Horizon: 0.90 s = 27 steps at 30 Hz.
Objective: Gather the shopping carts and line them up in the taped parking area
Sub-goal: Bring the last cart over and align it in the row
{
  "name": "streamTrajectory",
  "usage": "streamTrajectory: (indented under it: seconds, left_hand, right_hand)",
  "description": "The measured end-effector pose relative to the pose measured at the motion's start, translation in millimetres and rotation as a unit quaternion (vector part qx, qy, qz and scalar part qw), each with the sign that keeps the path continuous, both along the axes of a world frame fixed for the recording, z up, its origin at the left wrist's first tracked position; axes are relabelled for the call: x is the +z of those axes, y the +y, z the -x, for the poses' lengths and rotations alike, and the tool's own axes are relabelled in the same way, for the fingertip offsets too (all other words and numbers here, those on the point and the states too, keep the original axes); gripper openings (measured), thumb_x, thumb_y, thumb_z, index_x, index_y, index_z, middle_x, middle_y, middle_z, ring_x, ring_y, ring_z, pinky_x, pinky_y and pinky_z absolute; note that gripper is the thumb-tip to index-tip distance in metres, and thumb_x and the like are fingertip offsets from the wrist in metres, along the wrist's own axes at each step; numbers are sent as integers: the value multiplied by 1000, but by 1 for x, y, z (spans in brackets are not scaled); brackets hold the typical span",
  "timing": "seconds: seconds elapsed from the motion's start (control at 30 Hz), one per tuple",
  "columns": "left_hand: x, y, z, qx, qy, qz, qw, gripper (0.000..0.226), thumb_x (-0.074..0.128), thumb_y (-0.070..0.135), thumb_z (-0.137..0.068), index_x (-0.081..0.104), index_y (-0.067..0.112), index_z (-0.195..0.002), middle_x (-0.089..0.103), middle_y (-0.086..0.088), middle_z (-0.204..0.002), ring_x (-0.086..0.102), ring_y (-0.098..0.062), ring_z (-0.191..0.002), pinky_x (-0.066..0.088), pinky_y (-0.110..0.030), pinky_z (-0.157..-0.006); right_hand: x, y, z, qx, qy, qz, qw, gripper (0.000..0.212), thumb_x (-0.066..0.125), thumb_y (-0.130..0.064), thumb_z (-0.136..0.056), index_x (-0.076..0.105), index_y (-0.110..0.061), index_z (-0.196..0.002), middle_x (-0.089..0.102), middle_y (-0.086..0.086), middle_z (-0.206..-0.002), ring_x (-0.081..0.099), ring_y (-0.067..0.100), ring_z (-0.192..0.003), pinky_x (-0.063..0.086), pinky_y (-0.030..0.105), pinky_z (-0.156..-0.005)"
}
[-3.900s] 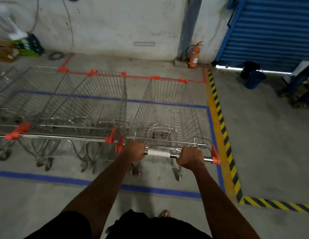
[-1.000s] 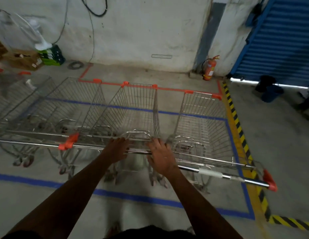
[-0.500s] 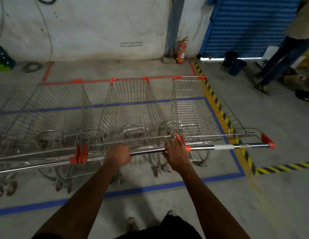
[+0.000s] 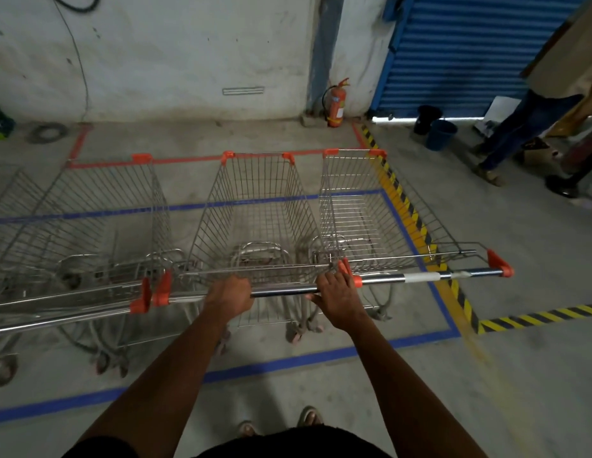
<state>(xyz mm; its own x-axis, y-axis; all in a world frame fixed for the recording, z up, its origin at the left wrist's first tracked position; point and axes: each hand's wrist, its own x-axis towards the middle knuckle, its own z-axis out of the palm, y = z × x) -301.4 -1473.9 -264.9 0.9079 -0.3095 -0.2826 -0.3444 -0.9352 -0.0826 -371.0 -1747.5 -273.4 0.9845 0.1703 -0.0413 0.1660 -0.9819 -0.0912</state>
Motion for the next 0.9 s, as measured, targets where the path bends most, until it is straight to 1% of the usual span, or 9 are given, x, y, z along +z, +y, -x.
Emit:
streamTrajectory:
  seconds: [0.1,0.23,0.33,0.43,0.5,0.6,0.7,0.8,0.9]
  left_hand:
    - [0,-1,3,3,6,2,1000,23,59,35,-88,71,17,-96,59,1,-75,60,-19,-68,54,-30,-63]
    - [0,2,6,3,-3,8,1000,23,57,35,-90,68,17,-98,60,1,-80,61,-18,-71,50,-29,-63]
    - [-3,2,5,-2,-4,4,1000,24,56,37,-93,67,18,-102,61,1,-84,63,-18,-77,56,-31,-71]
    - [-3,2,3,4,3,3,1000,24,57,38,-92,69,18,-98,58,3,-77,62,-16,-72,56,-30,-69]
    - [-5,3,2,8,8,10,1000,27,58,42,-92,70,19,-98,57,4,-75,60,-14,-69,54,-28,-65]
    - [-9,6,-1,16,24,40,999,31,60,49,-91,67,20,-99,59,4,-79,57,-13,-71,46,-27,-62]
    - [-7,11,-3,20,51,95,994,30,64,47,-89,68,20,-99,61,4,-79,57,-10,-70,43,-25,-60]
    - [4,17,0,1,47,133,990,27,66,44,-87,67,20,-98,65,0,-88,60,-14,-77,52,-29,-68]
    - [13,26,3,-16,11,153,988,32,69,50,-82,64,24,-99,62,1,-100,58,-14,-86,52,-32,-75]
  right_hand:
    - [-1,-4,-2,11,-6,12,1000,54,42,-62,-103,59,-14,-120,66,9,-116,52,36,-129,-16,44,-124]
    - [1,-1,-2,19,-14,21,1000,55,43,-61,-102,62,-11,-117,68,11,-111,55,39,-125,9,62,-124]
    - [4,0,-2,16,-28,26,999,53,47,-60,-101,63,-11,-115,68,11,-110,56,39,-124,-4,55,-126]
    - [5,0,-2,15,-21,31,999,55,39,-63,-102,62,-14,-116,67,9,-114,53,36,-128,-16,47,-124]
    - [3,-1,-3,14,-21,19,1000,57,36,-65,-102,61,-15,-116,67,9,-116,51,36,-131,-10,52,-126]
    - [4,0,-3,14,-26,9,1000,62,33,-70,-101,62,-17,-114,68,8,-115,49,34,-135,8,60,-124]
    - [8,2,-4,7,-47,-2,999,70,31,-79,-96,67,-20,-110,71,7,-109,56,31,-128,11,59,-123]
    - [13,9,-8,-4,-60,-9,998,65,29,-76,-98,67,-24,-105,72,4,-104,62,26,-116,8,52,-126]
    - [15,20,-19,-1,-75,-37,997,60,26,-71,-102,67,-28,-107,73,-1,-106,65,21,-108,25,47,-115]
